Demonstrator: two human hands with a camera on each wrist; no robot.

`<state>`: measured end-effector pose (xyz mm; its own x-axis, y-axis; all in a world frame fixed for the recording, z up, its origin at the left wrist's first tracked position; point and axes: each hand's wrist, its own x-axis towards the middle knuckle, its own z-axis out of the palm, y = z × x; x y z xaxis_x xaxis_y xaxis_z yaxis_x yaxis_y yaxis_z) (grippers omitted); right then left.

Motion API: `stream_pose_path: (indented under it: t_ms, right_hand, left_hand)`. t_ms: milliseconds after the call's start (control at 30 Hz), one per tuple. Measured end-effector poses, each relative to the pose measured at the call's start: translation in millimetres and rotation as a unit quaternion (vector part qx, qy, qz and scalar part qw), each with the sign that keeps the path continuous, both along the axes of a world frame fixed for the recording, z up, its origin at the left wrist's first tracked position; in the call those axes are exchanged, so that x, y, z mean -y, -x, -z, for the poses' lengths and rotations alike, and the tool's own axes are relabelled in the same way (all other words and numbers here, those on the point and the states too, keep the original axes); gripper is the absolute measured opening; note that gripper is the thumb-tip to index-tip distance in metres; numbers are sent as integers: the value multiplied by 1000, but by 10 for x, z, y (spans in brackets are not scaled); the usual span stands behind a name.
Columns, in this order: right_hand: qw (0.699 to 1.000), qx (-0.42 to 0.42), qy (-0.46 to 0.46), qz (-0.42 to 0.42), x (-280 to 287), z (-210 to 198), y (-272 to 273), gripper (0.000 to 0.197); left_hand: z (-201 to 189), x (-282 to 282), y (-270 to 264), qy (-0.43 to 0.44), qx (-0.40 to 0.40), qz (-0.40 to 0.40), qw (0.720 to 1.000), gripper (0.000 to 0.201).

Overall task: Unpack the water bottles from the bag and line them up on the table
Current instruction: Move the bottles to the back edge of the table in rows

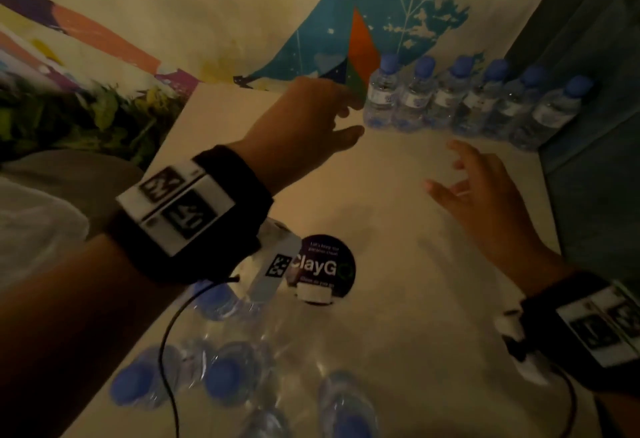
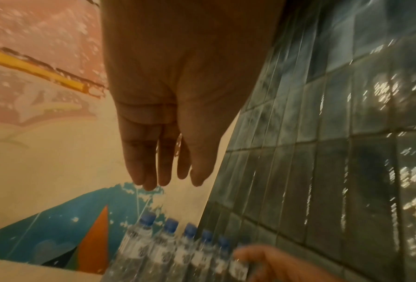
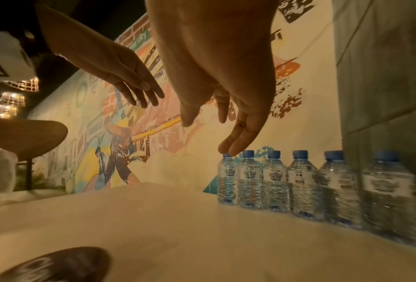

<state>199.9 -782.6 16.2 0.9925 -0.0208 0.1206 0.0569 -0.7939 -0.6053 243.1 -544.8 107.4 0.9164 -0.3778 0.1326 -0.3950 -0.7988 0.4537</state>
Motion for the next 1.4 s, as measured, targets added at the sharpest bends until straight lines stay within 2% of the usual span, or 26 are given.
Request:
stream_pose_path:
  t_ms: [233, 333, 467, 667, 767, 900, 1000, 1100, 1167, 1300, 1400]
  right_hand:
    - [999, -32, -37, 13, -245, -356, 1454, 59]
    - [998, -50, -45, 17, -408, -469, 1937, 58]
    - [996, -80, -43, -17, -661, -460, 2390, 52]
    - [983, -132, 29, -121, -926, -196, 2679, 56]
    - [980, -134, 43, -137, -1000, -92, 2711, 57]
    - [983, -119, 69, -122, -1050, -14, 2616, 46]
    - [983, -114, 57, -132, -1030, -2, 2488, 34]
    - [985, -108, 52, -126, -925, -36, 2291, 28]
    - [987, -102, 58, -109, -811, -68, 2075, 28]
    - [988, -74, 82, -106, -602, -188, 1452, 25]
    - [990, -39, 96, -95, -483, -281, 869, 27]
  left_hand:
    - [-713, -570, 1111, -26, 64, -5, 998, 33]
    - [-776, -781, 1588, -4, 45, 10, 999, 29]
    - [-334, -936, 2179, 45, -93, 6, 995, 25]
    - [433, -851, 2833, -87, -243, 84, 962, 39]
    - [589, -825, 2925, -132, -255, 106, 952, 37]
    - [648, -780, 2943, -156, -235, 111, 953, 23]
    - [649, -734, 2853, -122, -264, 95, 952, 18]
    - [595, -632, 2684, -148, -259, 96, 950, 27]
    - [518, -555, 2546, -159, -237, 86, 954, 33]
    - [281, -383, 2091, -92, -207, 43, 973, 37]
    - [128, -292, 1620, -82, -181, 11, 980, 38]
